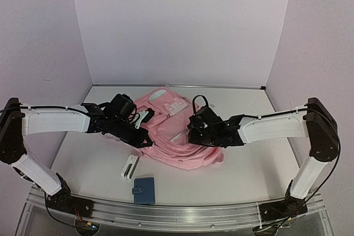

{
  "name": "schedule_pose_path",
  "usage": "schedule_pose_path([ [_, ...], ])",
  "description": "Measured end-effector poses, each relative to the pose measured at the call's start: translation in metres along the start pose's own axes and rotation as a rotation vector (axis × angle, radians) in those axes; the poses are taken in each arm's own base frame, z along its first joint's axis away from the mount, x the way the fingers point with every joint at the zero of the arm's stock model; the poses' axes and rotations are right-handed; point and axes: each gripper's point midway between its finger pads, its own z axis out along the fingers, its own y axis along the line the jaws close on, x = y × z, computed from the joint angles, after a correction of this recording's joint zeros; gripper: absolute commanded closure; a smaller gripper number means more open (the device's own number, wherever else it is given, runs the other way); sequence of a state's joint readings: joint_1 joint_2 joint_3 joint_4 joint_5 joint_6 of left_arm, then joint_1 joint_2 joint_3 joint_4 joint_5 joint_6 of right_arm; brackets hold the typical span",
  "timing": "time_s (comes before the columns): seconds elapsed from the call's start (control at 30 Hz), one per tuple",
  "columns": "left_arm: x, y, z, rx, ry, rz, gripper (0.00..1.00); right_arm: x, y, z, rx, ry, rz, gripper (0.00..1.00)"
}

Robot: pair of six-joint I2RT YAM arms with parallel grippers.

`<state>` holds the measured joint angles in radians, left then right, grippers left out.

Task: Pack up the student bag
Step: Zip the student bag at the center of the board.

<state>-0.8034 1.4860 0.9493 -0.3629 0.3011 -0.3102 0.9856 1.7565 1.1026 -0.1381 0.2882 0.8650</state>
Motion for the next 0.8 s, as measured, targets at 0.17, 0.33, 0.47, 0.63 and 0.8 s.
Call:
schedule_pose_path([
  [0.17,0.011,-0.018,0.006,0.032,0.037,0.03,1.0,-0.005,0.003,0.004,-0.01,-0.024,0.023,0.84],
  [0.33,0.012,-0.033,0.012,0.046,0.076,0.046,1.0,-0.011,0.004,0.008,-0.014,-0.057,0.069,0.95],
  [0.47,0.016,-0.039,0.017,0.05,0.095,0.023,1.0,-0.016,0.007,0.009,-0.025,-0.073,0.092,1.0],
  [0.63,0.019,-0.055,0.032,0.077,0.108,-0.014,1.0,-0.017,0.009,0.009,-0.034,-0.079,0.108,1.0],
  [0.8,0.017,-0.069,0.052,0.087,0.109,-0.056,1.0,-0.02,0.009,0.008,-0.036,-0.092,0.126,1.0],
])
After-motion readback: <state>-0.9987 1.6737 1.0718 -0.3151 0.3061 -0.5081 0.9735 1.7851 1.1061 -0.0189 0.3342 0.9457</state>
